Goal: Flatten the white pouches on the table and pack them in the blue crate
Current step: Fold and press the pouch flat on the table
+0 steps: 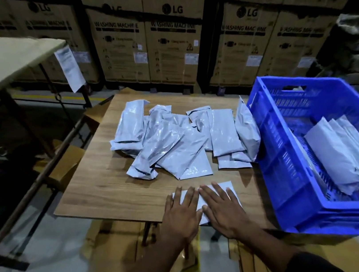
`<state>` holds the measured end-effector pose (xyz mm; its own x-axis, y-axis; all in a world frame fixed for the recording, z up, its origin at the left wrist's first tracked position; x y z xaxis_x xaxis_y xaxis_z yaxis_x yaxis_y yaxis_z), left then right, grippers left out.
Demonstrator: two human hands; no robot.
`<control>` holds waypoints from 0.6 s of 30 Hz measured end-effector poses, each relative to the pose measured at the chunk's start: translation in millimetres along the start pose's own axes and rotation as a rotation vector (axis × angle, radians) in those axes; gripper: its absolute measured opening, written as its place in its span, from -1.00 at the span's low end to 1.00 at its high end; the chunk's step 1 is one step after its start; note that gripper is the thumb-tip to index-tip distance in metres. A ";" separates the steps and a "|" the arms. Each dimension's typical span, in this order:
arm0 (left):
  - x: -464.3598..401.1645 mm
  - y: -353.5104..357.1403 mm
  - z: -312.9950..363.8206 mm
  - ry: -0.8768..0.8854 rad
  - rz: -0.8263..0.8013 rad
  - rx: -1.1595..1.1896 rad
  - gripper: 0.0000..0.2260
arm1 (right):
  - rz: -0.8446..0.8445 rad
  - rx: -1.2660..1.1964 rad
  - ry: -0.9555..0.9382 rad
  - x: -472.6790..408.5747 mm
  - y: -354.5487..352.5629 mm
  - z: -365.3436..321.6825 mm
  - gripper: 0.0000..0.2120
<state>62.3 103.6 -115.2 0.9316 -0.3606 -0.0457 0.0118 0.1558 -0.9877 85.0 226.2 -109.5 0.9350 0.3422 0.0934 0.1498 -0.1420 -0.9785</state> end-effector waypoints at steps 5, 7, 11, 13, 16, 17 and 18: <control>1.8 4.8 -1.0 0.019 0.012 -0.011 -0.47 | -0.066 -0.027 -0.012 2.0 -0.6 7.3 -0.33; 5.1 0.8 -0.8 0.012 0.056 -0.009 -0.49 | -0.065 -0.020 0.040 8.8 -1.1 16.8 -0.27; 9.6 -0.9 -0.2 0.014 0.132 0.015 -0.51 | -0.090 -0.021 0.091 14.0 4.8 20.3 -0.26; 5.1 -2.5 -1.6 0.047 0.135 0.032 -0.51 | -0.081 -0.011 0.128 11.7 5.3 17.4 -0.19; -6.5 -3.5 -6.4 0.059 0.079 -0.015 -0.45 | -0.075 -0.030 0.186 9.7 2.0 10.2 -0.12; -7.8 -1.9 -7.6 0.042 0.051 -0.018 -0.44 | -0.072 -0.031 0.197 10.2 0.3 8.2 -0.12; -6.7 -0.9 -8.5 0.022 0.030 -0.013 -0.47 | -0.067 -0.020 0.202 11.1 -0.3 7.6 -0.14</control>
<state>53.0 98.1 -115.2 0.9232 -0.3762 -0.0790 -0.0214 0.1548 -0.9877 92.9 237.1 -109.5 0.9677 0.1592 0.1953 0.2185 -0.1443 -0.9651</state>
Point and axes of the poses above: each hand's wrist, its own x-axis away from the middle knuckle, its own y-axis out of the palm, z = x × y, the point moved 8 cm from there along -x, towards the middle knuckle, and after that the axes turned 11 degrees about -y, right-handed, at the moved point
